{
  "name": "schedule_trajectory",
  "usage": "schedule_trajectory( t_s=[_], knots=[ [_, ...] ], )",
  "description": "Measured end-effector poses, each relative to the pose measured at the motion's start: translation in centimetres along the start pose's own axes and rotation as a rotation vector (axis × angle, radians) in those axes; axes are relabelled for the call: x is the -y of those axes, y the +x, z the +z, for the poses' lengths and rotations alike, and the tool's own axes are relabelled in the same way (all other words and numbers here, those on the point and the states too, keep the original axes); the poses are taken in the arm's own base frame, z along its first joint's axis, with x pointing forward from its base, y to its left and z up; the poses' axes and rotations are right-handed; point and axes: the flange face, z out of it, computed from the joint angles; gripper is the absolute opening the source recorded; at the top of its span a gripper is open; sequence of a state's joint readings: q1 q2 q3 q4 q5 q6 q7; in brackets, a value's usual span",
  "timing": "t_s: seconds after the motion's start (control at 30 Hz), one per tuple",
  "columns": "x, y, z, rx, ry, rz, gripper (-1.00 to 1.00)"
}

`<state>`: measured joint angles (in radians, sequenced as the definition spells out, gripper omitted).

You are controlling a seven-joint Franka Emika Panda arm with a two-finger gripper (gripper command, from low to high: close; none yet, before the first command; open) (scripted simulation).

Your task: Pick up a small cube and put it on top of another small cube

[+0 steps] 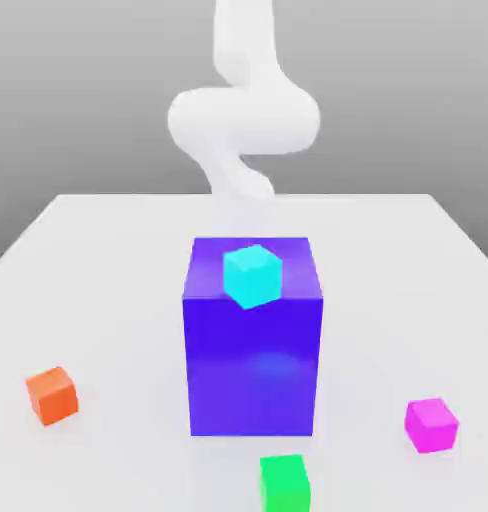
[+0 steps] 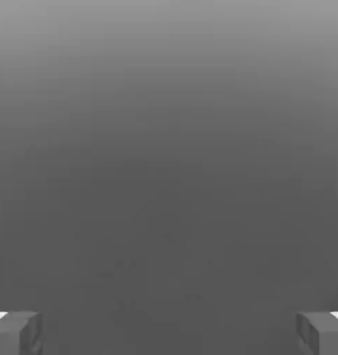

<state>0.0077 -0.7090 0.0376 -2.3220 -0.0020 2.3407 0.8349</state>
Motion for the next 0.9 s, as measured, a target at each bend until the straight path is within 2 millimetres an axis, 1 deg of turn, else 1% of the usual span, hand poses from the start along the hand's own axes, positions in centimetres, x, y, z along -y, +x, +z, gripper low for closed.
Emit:
schedule_trajectory(
  t_s=[0.13, 0.23, 0.33, 0.47, 0.53, 0.63, 0.7, 0.8, 0.83, 0.9],
  knots=[
    [1.7, -3.8, 8.3, 0.088, -0.079, -0.020, 0.00],
    [2.2, -7.3, 14.0, 0.152, -0.135, -0.038, 0.00],
    [2.2, -11.4, 19.2, 0.215, -0.190, -0.059, 0.00],
    [1.2, -17.7, 25.2, 0.301, -0.262, -0.089, 0.00],
    [0.4, -21.1, 27.9, 0.344, -0.298, -0.104, 0.00],
    [-1.1, -27.0, 31.0, 0.415, -0.347, -0.140, 0.00],
    [-2.6, -30.6, 32.8, 0.459, -0.384, -0.155, 0.00],
    [-5.3, -35.7, 35.1, 0.523, -0.442, -0.169, 0.00],
    [-6.2, -37.1, 35.8, 0.540, -0.456, -0.173, 0.00],
    [-7.4, -38.9, 37.4, 0.553, -0.466, -0.175, 0.00]
  ],
)
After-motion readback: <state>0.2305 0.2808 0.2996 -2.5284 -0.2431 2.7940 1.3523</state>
